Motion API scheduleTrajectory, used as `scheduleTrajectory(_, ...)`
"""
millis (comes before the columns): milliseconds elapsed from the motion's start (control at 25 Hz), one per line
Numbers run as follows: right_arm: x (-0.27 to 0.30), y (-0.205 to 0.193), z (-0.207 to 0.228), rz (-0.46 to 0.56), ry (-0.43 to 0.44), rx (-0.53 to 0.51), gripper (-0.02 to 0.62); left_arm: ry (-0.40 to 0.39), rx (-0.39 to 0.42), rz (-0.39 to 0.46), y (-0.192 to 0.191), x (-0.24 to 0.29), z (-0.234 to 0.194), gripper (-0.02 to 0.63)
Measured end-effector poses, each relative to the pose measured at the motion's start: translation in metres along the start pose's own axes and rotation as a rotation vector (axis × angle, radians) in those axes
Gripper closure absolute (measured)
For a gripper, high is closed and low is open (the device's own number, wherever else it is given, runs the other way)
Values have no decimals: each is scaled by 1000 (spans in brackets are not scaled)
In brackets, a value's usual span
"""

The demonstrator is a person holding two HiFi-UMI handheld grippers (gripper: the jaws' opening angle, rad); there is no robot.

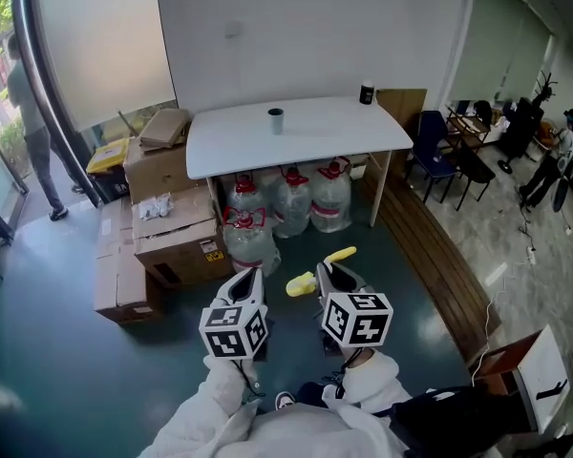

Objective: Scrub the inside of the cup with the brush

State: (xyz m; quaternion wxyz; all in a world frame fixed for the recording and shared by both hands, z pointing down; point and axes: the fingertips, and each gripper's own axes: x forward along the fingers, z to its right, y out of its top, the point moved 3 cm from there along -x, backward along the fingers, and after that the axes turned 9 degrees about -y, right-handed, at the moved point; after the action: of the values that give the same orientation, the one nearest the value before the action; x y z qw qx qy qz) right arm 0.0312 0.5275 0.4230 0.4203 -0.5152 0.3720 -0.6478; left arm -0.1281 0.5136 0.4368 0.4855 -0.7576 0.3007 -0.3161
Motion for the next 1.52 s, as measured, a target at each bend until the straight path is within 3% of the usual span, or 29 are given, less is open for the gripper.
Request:
scheduleTrajectory(520, 55, 7, 16, -20, -40, 9, 511, 12, -22, -29, 0, 45, -38, 598)
scheduleTrajectory(1160, 184, 82, 72, -14, -27, -11, 511, 50, -36, -13, 53, 182, -85, 598)
scheduleTrajectory(1520, 242, 105, 105, -21, -23, -3, 511, 57, -44, -23, 66, 247, -101, 598)
